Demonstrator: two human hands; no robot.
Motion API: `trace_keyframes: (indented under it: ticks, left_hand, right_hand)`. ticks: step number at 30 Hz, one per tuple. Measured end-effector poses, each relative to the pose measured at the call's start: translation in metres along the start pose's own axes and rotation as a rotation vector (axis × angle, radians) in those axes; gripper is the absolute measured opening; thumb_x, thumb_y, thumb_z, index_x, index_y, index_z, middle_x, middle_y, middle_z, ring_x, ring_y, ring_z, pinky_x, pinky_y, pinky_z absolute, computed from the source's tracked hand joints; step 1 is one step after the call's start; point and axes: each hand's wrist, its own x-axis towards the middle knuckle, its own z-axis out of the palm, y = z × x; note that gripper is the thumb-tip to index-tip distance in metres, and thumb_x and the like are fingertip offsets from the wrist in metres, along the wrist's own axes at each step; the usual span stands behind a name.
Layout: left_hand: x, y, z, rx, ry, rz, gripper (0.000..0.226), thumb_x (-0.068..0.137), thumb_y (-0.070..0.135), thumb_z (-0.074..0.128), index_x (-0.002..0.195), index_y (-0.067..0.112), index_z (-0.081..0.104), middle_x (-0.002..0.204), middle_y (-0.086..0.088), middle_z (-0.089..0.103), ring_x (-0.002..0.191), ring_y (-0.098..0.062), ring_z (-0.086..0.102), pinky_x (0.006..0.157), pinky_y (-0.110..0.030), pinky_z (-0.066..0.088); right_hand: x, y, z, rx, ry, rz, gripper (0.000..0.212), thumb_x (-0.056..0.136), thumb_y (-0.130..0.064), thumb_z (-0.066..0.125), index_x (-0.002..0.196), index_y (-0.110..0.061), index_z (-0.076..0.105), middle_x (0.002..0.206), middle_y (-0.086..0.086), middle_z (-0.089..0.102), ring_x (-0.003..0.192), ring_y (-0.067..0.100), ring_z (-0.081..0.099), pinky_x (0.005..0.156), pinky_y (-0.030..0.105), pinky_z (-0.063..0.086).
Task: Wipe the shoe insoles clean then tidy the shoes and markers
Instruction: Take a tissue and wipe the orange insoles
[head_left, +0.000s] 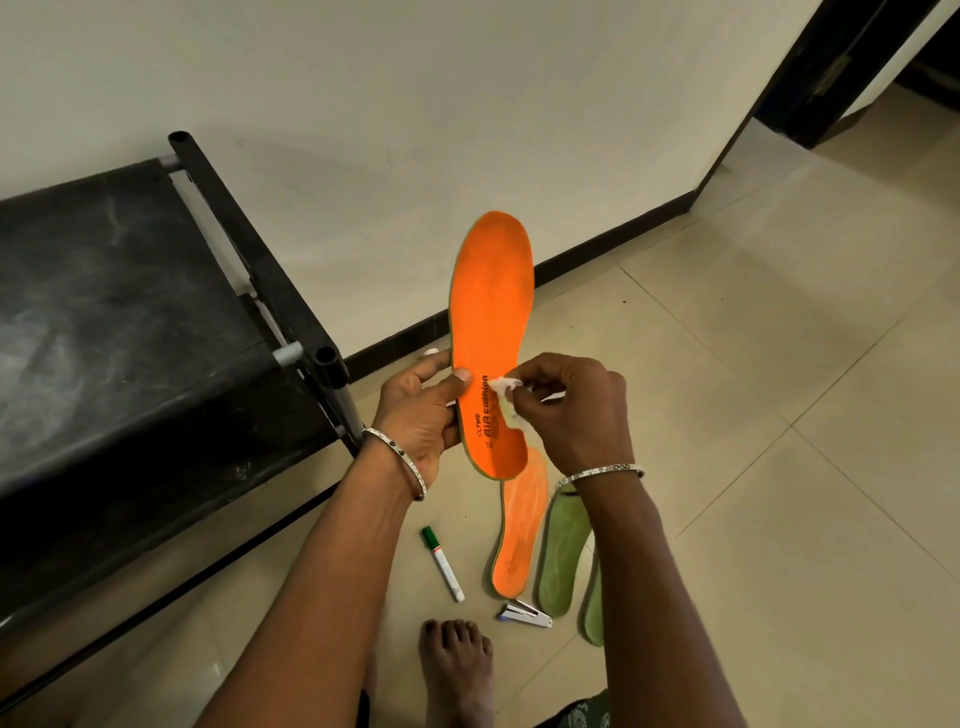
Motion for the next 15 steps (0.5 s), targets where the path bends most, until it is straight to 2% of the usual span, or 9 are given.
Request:
trace_keyframes:
  ticks: [2, 4, 9, 12, 15]
  left_hand:
    - [0.0, 0.0, 0.001, 0.01, -0.015, 0.004, 0.027, 0.097, 0.007, 0.06, 0.122, 0.016, 0.063, 0.081, -0.004, 0.078, 0.071, -0.017, 0.075, 0.056, -0.028, 0.059]
    - [0.0, 0.0, 0.001, -0.003, -0.005, 0.012, 0.027, 0.097, 0.006, 0.06, 0.121, 0.016, 0.062, 0.082, -0.004, 0.078, 0.072, -0.017, 0.075, 0.057, -0.029, 0.06]
    - [0.003, 0.003, -0.006, -0.051, 0.06, 0.037, 0.027, 0.097, 0.009, 0.061, 0.123, 0.015, 0.063, 0.088, -0.004, 0.077, 0.075, -0.016, 0.076, 0.059, -0.03, 0.06]
    - [0.001, 0.003, -0.005, -0.06, 0.056, 0.032, 0.026, 0.097, 0.01, 0.061, 0.123, 0.016, 0.063, 0.088, -0.003, 0.076, 0.075, -0.016, 0.076, 0.06, -0.03, 0.06]
    - [-0.001, 0.003, 0.0, -0.071, 0.017, 0.014, 0.024, 0.098, 0.007, 0.059, 0.119, 0.017, 0.062, 0.078, -0.001, 0.077, 0.069, -0.014, 0.075, 0.055, -0.028, 0.059]
  right_hand:
    - [0.002, -0.001, 0.003, 0.007, 0.09, 0.016, 0.003, 0.085, -0.024, 0.076, 0.086, -0.022, 0.077, 0.078, -0.009, 0.071, 0.07, 0.004, 0.062, 0.065, 0.017, 0.05]
    - [0.002, 0.0, 0.0, 0.009, 0.053, 0.02, 0.003, 0.084, -0.021, 0.077, 0.087, -0.021, 0.077, 0.078, -0.008, 0.071, 0.07, 0.005, 0.063, 0.065, 0.016, 0.05]
    - [-0.007, 0.006, -0.017, 0.087, -0.325, 0.037, 0.01, 0.08, -0.014, 0.08, 0.089, -0.018, 0.08, 0.078, -0.007, 0.075, 0.068, 0.003, 0.068, 0.063, 0.009, 0.051]
    - [-0.006, 0.006, -0.013, 0.072, -0.251, 0.028, 0.009, 0.081, -0.017, 0.08, 0.089, -0.018, 0.08, 0.078, -0.007, 0.074, 0.068, 0.005, 0.067, 0.063, 0.008, 0.05]
    - [-0.001, 0.003, -0.001, 0.061, -0.052, 0.036, 0.005, 0.082, -0.021, 0.079, 0.086, -0.02, 0.079, 0.075, -0.009, 0.072, 0.066, 0.004, 0.064, 0.061, 0.009, 0.048]
